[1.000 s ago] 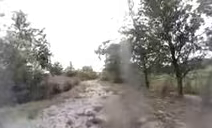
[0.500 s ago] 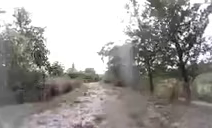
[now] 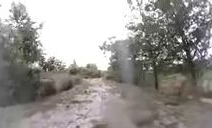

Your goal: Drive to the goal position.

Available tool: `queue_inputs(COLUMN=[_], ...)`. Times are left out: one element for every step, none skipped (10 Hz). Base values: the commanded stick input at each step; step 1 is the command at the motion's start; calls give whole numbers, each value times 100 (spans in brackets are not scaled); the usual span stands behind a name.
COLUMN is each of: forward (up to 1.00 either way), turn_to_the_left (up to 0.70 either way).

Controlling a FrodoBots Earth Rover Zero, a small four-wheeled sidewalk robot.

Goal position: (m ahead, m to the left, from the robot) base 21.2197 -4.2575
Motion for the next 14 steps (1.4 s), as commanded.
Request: queue_inputs(forward=[60,60,60,60,60,60,60,60,60,60,60,60,60,60], turn_to_the_left=[0,0,0,0,0,0,0,0,0,0,0,0,0,0])
